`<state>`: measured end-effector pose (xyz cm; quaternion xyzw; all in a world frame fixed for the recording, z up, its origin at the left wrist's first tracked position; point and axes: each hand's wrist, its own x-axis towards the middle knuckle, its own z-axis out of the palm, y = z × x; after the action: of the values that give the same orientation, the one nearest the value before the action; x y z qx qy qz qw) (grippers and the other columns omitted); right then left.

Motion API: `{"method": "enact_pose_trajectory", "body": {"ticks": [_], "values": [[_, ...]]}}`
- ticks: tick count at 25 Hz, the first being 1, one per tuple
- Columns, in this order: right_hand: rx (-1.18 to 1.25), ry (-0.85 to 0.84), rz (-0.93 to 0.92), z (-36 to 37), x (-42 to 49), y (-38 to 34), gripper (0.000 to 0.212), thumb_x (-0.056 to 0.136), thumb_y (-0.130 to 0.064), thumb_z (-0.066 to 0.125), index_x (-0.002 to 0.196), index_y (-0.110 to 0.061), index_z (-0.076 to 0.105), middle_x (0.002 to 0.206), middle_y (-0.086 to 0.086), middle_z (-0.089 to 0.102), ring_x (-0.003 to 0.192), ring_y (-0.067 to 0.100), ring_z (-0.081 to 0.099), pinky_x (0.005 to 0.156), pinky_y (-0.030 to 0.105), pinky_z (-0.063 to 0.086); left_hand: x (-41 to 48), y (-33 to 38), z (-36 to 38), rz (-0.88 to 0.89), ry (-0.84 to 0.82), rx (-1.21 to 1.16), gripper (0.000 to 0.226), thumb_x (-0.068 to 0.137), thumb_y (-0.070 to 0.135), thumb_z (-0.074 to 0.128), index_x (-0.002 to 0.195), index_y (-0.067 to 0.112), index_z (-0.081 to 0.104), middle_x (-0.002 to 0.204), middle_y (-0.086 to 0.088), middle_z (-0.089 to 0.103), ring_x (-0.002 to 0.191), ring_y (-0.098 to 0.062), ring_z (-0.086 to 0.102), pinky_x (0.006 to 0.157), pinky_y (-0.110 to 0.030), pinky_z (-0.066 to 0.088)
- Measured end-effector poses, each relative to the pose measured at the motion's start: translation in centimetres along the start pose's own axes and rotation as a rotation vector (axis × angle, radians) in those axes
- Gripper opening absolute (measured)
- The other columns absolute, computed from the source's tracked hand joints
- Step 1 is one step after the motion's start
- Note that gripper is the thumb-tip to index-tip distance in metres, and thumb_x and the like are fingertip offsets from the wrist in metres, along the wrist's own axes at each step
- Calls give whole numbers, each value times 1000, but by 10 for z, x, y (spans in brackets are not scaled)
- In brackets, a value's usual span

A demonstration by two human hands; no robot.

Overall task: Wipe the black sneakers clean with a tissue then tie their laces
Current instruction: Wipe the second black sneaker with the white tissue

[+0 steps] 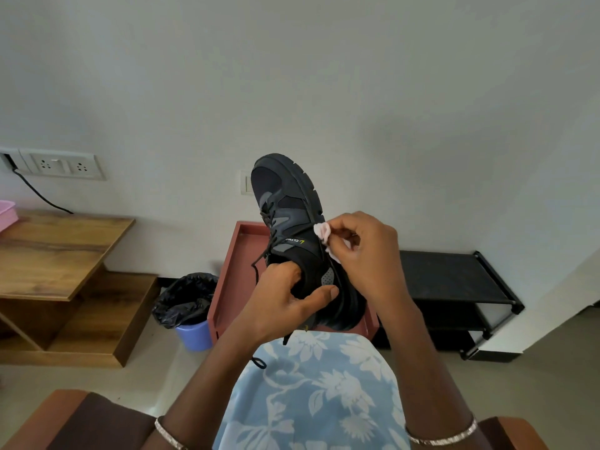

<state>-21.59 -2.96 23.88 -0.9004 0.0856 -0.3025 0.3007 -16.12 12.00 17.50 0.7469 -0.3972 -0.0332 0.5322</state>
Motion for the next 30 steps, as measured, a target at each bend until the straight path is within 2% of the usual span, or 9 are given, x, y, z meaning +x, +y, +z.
{"method": "enact_pose_trajectory", "body": {"ticks": [3, 7, 11, 14, 16, 19, 23, 27, 30], "values": [[-51, -143, -24, -17, -12, -3, 13, 87, -10, 73, 92, -20, 79, 87, -7, 68, 76, 3, 59, 67, 10, 39, -1, 0, -3, -15, 52, -29, 47, 82, 48, 66, 88, 1, 63, 77, -15, 65, 71, -35, 63, 62, -55, 51], [-84, -305, 5, -37, -34, -4, 14, 86, -17, 78, 96, -27, 81, 90, -11, 70, 75, 3, 62, 67, 9, 45, 1, 3, -5, -28, 127, -34, 37, 80, 42, 70, 88, 6, 68, 76, -9, 69, 70, -28, 65, 62, -52, 52], [-44, -130, -12, -20, -21, 1, 7, 84, -18, 80, 89, -22, 80, 81, -11, 68, 69, 3, 61, 63, 11, 44, 0, 7, -1, 7, 91, 33, 29, 82, 35, 67, 95, 9, 68, 80, -2, 70, 73, -19, 66, 67, -45, 54], [35, 12, -18, -2, -4, 4, 8, 85, -10, 76, 88, -17, 78, 78, -7, 68, 69, 3, 61, 62, 8, 43, -2, 4, 2, 1, 53, -20, 29, 83, 32, 65, 87, 3, 62, 75, -11, 65, 70, -32, 62, 63, -51, 52], [72, 8, -10, 3, 0, 4, 12, 86, -7, 75, 91, -17, 79, 81, -7, 69, 72, 3, 62, 64, 7, 43, -3, 2, 2, -23, 56, -43, 29, 83, 30, 66, 83, 1, 61, 74, -14, 64, 69, -35, 61, 61, -52, 51], [81, -114, -37, -9, -15, 6, 15, 86, -5, 75, 92, -18, 80, 84, -10, 69, 77, 1, 62, 66, 6, 43, -5, 0, -3, -39, 112, -62, 23, 81, 25, 68, 83, 2, 64, 73, -15, 64, 67, -31, 61, 62, -53, 51], [57, -244, -18, -29, -48, 5, 19, 85, -8, 78, 94, -24, 81, 90, -15, 70, 85, 1, 64, 69, 6, 46, 0, -2, -7, -123, 215, -180, 29, 79, 22, 69, 74, -4, 57, 69, -25, 56, 59, -23, 50, 56, -54, 47], [18, -108, -31, -18, -42, 7, 14, 84, -11, 78, 93, -21, 82, 88, -9, 71, 75, 4, 64, 68, 7, 46, 0, 4, 0, -134, 194, -161, 37, 79, 25, 68, 77, -9, 55, 69, -29, 55, 56, -32, 48, 54, -53, 44], [4, 3, -81, 0, -24, 7, 15, 86, -8, 73, 95, -18, 80, 90, -5, 71, 78, 6, 63, 71, 12, 45, -3, 10, 3, -111, 180, -158, 31, 80, 24, 66, 80, -6, 60, 74, -27, 61, 67, -42, 56, 60, -51, 48]]}}
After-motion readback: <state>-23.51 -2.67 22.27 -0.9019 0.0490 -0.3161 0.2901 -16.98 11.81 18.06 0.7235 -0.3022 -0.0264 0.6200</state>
